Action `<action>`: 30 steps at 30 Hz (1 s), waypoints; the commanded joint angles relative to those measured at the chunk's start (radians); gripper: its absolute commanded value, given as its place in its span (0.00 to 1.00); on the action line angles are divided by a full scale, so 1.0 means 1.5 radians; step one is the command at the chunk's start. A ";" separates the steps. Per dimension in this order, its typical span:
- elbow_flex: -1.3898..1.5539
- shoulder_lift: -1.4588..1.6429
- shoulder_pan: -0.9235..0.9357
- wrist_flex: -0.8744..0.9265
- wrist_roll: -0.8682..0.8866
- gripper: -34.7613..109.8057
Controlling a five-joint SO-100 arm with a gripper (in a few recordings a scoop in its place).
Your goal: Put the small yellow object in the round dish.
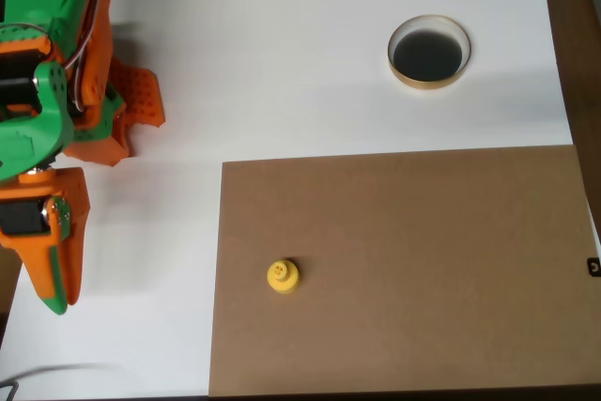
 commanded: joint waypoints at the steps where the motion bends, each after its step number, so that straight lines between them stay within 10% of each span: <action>1: -0.062 0.026 0.021 0.011 -0.041 0.29; 30: -0.369 -0.320 -0.078 0.057 -0.156 0.37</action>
